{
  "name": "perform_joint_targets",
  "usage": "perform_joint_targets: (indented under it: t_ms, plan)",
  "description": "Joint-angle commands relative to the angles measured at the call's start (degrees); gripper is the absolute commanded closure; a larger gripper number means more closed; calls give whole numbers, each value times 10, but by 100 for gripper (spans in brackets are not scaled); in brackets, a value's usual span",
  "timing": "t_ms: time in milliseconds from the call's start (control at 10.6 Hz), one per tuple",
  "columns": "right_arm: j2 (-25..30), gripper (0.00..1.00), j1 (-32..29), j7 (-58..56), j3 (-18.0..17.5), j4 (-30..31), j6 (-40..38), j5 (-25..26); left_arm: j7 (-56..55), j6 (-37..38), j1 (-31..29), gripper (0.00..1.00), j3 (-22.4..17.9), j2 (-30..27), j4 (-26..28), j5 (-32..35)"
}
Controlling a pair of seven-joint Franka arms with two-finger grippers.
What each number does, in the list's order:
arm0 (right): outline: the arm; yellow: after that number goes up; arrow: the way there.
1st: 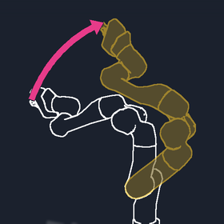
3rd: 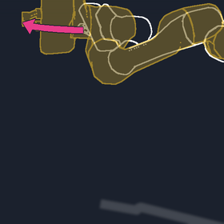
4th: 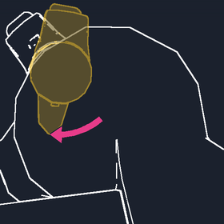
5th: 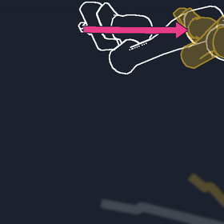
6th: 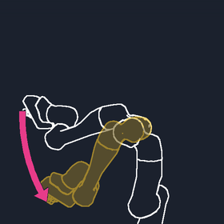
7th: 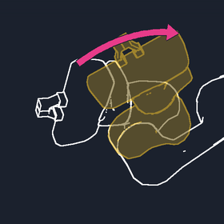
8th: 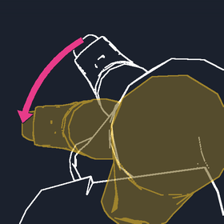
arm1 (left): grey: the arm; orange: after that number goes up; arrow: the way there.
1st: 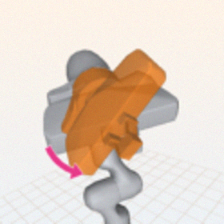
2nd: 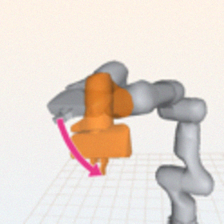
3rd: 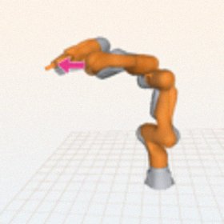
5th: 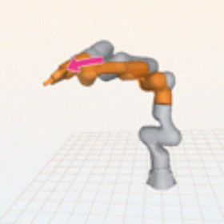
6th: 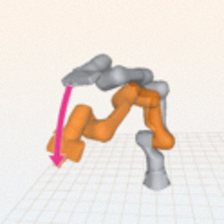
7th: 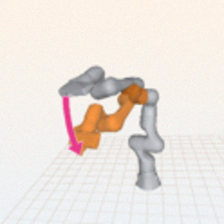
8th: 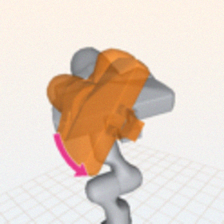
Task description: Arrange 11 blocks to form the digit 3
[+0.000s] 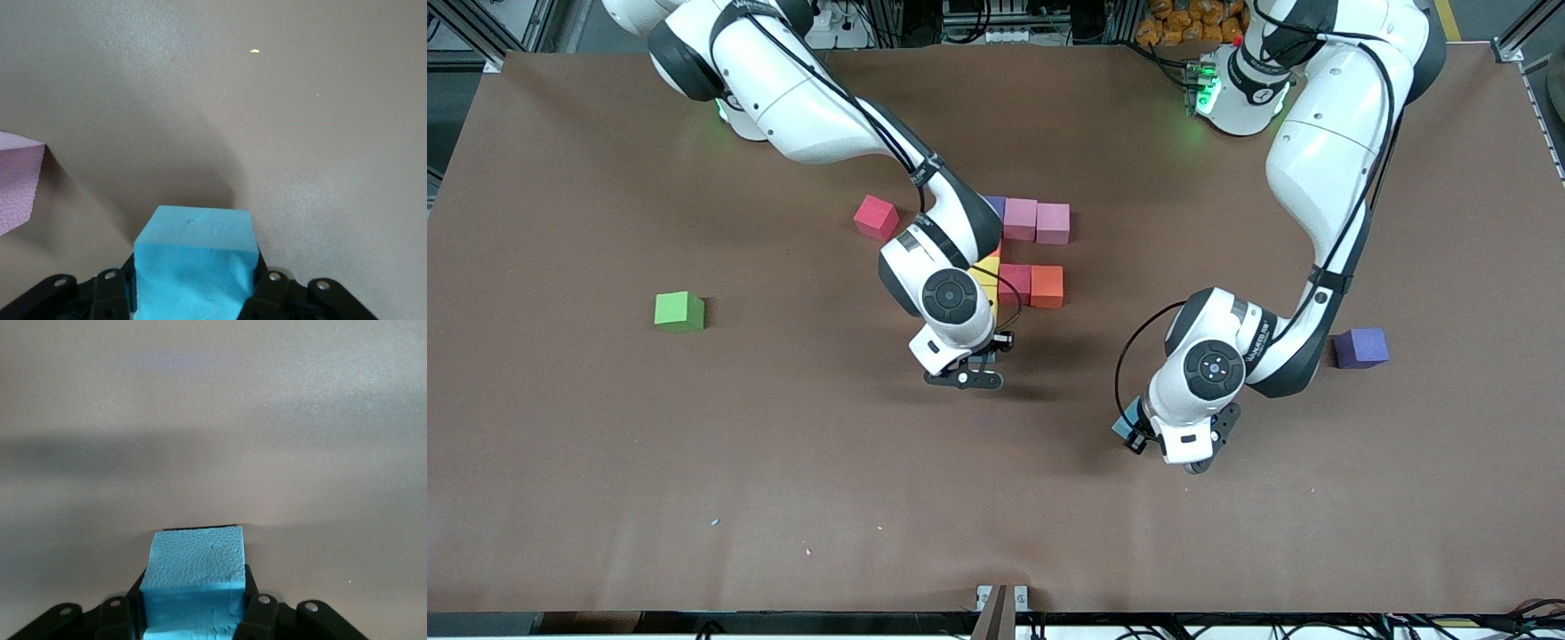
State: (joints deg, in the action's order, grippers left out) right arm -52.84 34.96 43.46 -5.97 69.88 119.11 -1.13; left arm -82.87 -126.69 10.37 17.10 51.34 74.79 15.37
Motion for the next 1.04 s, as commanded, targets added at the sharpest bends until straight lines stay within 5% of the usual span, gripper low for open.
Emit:
perform_joint_targets:
  t_ms: [0,946]
  plan:
    - [-11,98,9,13,4,-23,-15,12,3,11,-1,90,1,-14,6,-14]
    - [-11,96,12,8,3,-21,-15,12,-77,53,4,100,2,-48,7,-52]
